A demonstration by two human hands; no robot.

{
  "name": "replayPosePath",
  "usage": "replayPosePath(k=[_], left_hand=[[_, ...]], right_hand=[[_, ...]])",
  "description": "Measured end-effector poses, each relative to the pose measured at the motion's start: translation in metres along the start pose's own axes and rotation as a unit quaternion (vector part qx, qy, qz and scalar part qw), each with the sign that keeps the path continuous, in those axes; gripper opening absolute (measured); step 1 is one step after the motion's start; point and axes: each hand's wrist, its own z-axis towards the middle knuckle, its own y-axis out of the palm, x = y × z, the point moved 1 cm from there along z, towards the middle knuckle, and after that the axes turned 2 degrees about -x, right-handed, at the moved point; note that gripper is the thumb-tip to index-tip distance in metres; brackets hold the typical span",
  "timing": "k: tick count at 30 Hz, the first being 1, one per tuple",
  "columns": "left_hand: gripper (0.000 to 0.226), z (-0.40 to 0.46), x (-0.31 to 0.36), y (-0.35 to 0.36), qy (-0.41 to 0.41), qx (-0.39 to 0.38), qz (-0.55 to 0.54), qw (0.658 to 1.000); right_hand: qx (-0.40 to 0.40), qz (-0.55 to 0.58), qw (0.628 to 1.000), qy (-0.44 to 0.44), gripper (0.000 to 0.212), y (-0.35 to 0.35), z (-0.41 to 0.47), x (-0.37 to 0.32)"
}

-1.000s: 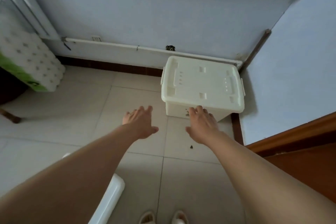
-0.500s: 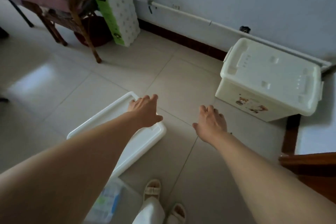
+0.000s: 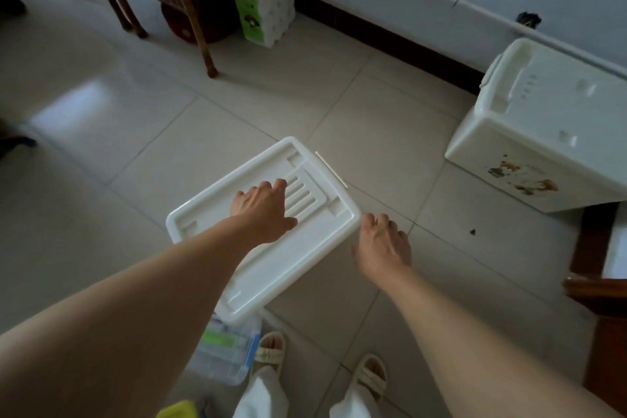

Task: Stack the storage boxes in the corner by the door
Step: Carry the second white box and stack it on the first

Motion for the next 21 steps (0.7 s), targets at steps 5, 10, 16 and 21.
replayPosePath(k=[5, 10, 16, 21], left_hand=[[0.065, 0.026, -0.064, 0.034, 0.006, -0.016, 0.006, 1.000], [0.064, 0.047, -0.115, 0.078, -0.024, -0.028, -0.004, 0.999], [0.066, 0.052, -0.155, 0.142, -0.064, -0.042, 0.000, 0.997], [0.063, 0.043, -0.172, 0.190, -0.084, -0.046, 0.005, 0.995]], right_hand=[[-0.035, 0.027, 0.999, 0.012, 0.044, 0.053, 0.022, -0.065], [-0.065, 0.063, 0.995, 0.042, 0.044, 0.114, 0.043, -0.106], [-0.084, 0.062, 0.994, 0.033, 0.044, 0.182, 0.062, -0.125], [-0.090, 0.034, 0.995, -0.040, 0.054, 0.230, 0.064, -0.146]])
